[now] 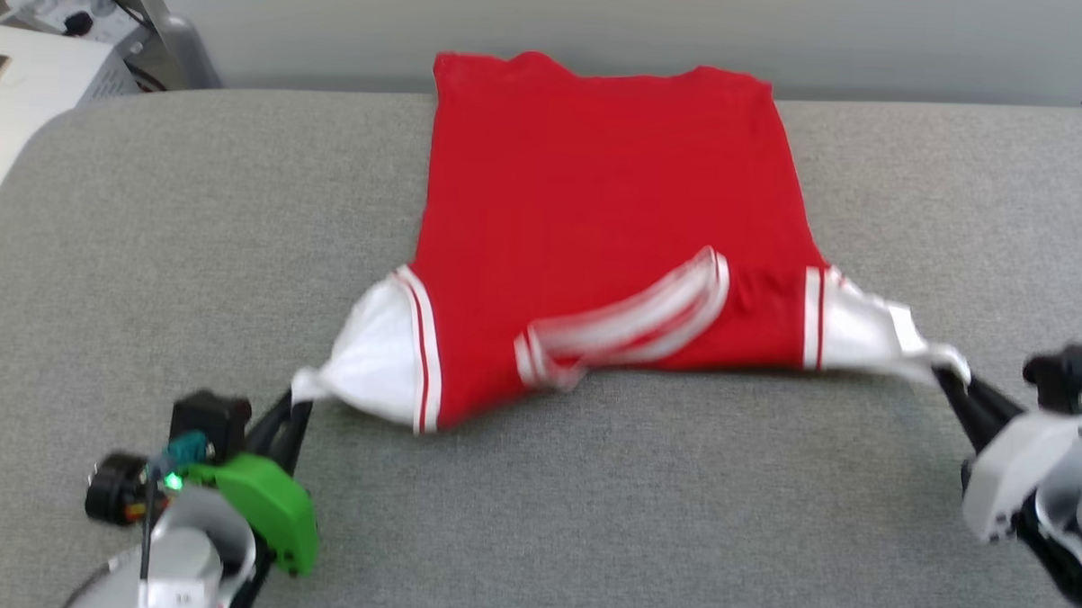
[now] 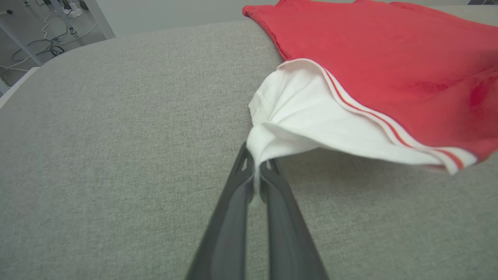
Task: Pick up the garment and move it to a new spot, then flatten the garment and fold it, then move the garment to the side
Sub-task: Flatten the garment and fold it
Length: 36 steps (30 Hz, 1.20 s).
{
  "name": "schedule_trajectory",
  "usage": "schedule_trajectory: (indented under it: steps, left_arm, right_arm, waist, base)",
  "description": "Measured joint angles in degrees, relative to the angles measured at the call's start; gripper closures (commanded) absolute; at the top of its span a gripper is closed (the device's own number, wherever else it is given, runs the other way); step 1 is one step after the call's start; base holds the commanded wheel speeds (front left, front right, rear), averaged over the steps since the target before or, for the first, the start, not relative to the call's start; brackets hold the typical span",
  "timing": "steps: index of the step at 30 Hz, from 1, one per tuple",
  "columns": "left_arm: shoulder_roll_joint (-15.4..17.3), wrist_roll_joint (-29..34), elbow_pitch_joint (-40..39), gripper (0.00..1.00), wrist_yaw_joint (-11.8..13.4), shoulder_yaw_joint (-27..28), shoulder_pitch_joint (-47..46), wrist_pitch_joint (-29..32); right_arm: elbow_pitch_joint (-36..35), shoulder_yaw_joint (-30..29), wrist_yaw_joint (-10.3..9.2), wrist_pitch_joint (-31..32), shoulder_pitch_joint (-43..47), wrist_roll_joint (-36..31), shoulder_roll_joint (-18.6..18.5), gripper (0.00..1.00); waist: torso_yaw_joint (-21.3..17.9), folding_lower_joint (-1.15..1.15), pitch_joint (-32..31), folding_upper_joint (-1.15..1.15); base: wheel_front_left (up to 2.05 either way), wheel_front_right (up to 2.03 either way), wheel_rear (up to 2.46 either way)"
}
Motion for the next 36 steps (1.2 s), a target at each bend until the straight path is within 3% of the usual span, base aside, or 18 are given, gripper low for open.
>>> schedule_trajectory:
  steps: [13, 21, 22, 23, 24, 31, 36]
  left_arm:
    - [-2.83, -1.35, -2.57, 1.00, 1.20, 5.45, 16.23, 0.00]
    - [-4.13, 0.23, -3.27, 1.00, 0.68, 7.17, 19.00, 0.00]
    - [-4.33, 0.55, -3.43, 1.00, 0.67, 7.40, 19.00, 0.00]
    - [-4.58, 0.90, -3.58, 1.00, 0.67, 7.64, 19.00, 0.00]
    - [-4.79, 1.09, -3.67, 1.00, 0.67, 7.78, 18.98, -0.01]
    - [-6.50, 4.17, -6.11, 1.00, 0.68, 9.40, 18.78, 0.00]
    - [-7.45, 6.09, -9.58, 1.00, 1.20, 10.57, 18.55, -0.01]
  right_arm:
    - [-3.23, -12.78, 0.07, -0.56, 21.08, -0.69, 0.76, 1.00]
    - [-7.11, -20.72, 0.07, 1.44, 28.44, -3.30, 2.27, 1.00]
    - [-7.87, -21.87, 0.07, 1.98, 28.60, -3.96, 2.57, 0.83]
    - [-8.69, -23.07, 0.07, 2.54, 28.71, -4.49, 2.86, 0.57]
    - [-9.37, -24.05, 0.07, 2.91, 28.83, -4.90, 3.11, 0.00]
    - [-17.05, -35.27, 0.01, 5.31, 29.22, -9.95, 3.24, 0.00]
    - [-27.13, -43.56, 0.00, 10.09, 25.70, -13.82, 1.74, 0.00]
  waist:
    - [0.99, 0.00, -4.19, 0.00]
    - [1.66, 0.00, -4.02, 0.00]
    - [1.67, 0.00, -3.93, 0.00]
    - [1.67, 0.00, -3.83, 0.00]
    - [1.68, 0.00, -3.75, 0.00]
    - [2.40, 0.00, -2.98, 0.00]
    - [3.35, 0.00, -1.42, 0.00]
  base:
    - [0.00, 0.00, 0.00]
    - [0.00, 0.00, 0.00]
    - [0.00, 0.00, 0.00]
    - [0.00, 0.00, 0.00]
    - [0.00, 0.00, 0.00]
    - [0.00, 0.00, 0.00]
    - [0.00, 0.00, 0.00]
